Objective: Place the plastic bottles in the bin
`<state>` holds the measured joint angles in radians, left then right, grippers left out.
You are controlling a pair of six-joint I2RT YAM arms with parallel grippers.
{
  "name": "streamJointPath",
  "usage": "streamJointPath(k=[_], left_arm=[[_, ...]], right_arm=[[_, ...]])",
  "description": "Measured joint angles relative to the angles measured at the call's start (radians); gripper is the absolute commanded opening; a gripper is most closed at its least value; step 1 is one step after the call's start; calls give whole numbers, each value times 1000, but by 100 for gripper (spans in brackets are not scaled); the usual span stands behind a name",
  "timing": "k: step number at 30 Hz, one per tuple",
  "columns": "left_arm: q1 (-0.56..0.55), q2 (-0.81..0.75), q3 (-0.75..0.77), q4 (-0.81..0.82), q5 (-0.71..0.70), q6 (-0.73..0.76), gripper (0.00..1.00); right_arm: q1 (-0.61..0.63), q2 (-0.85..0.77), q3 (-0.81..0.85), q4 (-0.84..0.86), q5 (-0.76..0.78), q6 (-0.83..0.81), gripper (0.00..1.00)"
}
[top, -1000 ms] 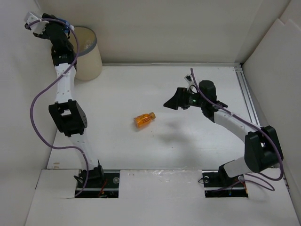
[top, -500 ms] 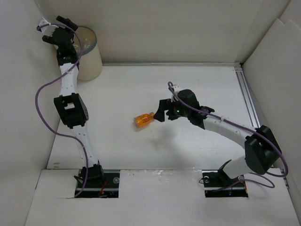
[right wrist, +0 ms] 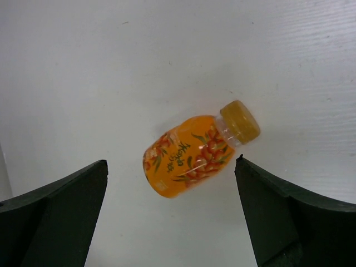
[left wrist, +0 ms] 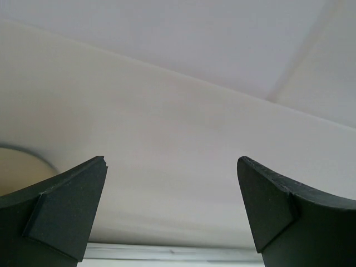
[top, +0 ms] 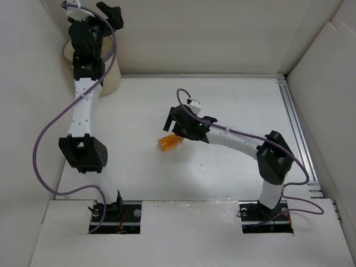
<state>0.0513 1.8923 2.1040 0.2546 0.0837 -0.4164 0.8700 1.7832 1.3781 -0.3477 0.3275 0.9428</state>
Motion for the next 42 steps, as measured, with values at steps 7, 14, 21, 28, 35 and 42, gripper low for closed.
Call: streamJointPath(k=[7, 14, 21, 28, 35, 42], left_arm=[[-179, -328, -282, -9, 119, 71, 100], [-206, -413, -397, -70, 92, 105, 100], [-228, -413, -409, -129, 98, 100, 100], [-241, -430, -447, -144, 93, 93, 100], [-262, -437, -461, -213, 52, 82, 100], [-266, -500, -626, -219, 83, -11, 100]], right_arm=[[53, 117, 106, -148, 114, 303, 100], [51, 155, 106, -194, 129, 454, 100], [46, 220, 95, -146, 130, 502, 97], [11, 276, 100, -106, 106, 493, 67], [-52, 285, 89, -36, 37, 457, 0], [-99, 229, 45, -39, 43, 253, 0]])
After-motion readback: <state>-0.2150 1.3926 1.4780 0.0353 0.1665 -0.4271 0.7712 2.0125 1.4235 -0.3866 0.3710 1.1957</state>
